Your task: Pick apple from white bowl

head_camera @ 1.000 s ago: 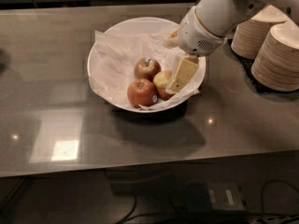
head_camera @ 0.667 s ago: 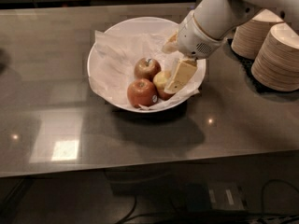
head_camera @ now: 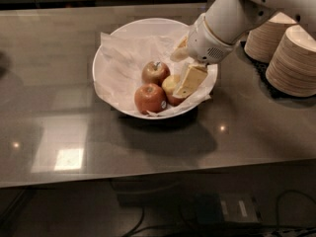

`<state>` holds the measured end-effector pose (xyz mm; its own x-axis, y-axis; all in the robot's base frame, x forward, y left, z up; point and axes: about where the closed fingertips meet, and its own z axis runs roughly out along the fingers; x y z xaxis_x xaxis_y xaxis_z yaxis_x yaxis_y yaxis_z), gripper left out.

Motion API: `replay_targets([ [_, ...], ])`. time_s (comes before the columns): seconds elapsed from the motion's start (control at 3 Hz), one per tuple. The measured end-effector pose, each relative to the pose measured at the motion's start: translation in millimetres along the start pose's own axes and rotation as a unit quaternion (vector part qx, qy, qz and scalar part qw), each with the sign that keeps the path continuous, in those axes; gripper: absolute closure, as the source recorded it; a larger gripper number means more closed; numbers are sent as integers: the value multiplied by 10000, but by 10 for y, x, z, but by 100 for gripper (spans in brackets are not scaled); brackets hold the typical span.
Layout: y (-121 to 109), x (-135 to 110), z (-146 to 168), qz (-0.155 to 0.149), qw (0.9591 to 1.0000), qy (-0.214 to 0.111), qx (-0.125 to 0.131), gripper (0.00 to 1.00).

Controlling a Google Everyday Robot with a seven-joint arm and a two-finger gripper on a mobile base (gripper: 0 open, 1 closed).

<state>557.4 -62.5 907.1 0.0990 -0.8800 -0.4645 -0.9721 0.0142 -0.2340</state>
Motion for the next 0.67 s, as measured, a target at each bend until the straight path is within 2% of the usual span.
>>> replay_targets([
  [0.67,118,69,188,63,9997,10,-229,33],
])
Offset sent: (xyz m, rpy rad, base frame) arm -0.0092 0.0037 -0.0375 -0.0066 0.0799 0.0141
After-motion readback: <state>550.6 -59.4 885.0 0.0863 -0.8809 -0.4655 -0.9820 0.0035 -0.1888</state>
